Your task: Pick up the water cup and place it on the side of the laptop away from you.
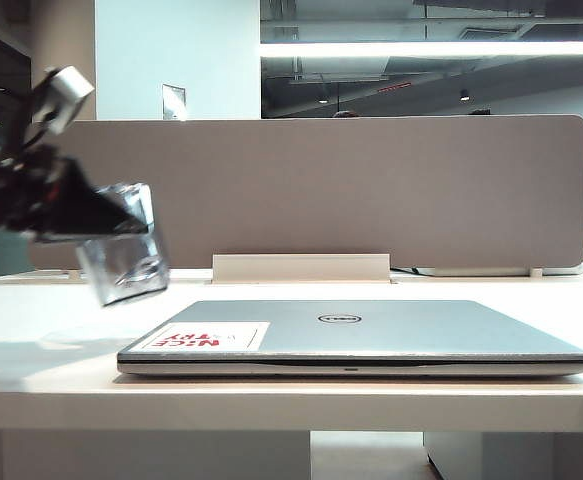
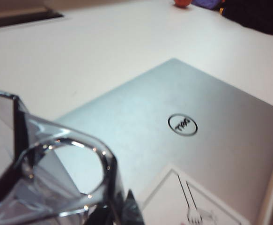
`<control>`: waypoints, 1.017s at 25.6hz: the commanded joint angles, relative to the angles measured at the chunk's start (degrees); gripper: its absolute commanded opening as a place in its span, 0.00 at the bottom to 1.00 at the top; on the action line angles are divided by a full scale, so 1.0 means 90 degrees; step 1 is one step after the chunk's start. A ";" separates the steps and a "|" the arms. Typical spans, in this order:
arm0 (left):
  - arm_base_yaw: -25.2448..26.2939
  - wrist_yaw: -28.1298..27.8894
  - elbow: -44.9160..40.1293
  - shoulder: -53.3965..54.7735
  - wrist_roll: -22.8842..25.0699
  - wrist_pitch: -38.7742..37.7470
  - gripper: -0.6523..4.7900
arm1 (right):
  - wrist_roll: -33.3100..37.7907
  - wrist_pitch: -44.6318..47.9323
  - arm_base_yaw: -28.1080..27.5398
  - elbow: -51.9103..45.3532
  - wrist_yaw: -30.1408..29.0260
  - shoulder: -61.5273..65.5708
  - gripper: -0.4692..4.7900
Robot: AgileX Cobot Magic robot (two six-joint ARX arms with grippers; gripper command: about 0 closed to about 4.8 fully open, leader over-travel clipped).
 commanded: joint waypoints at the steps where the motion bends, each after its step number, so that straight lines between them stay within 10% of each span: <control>1: -0.0588 -0.0874 0.0563 -0.0027 -0.0117 -0.0396 0.11 | -0.0019 0.0070 0.0005 -0.0036 -0.0012 -0.0012 0.09; 8: -0.2278 -0.4005 0.2285 0.0063 -0.0117 -0.1481 0.11 | -0.0017 0.0070 0.0005 -0.0036 -0.0012 -0.0012 0.09; 18: -0.2895 -0.5107 0.4427 0.1732 -0.1613 -0.1525 0.11 | -0.0012 0.0070 0.0005 -0.0036 -0.0032 -0.0010 0.09; 26: -0.3004 -0.5615 0.6543 0.3616 -0.1768 -0.2482 0.11 | -0.0012 0.0073 0.0005 -0.0036 -0.0034 -0.0012 0.09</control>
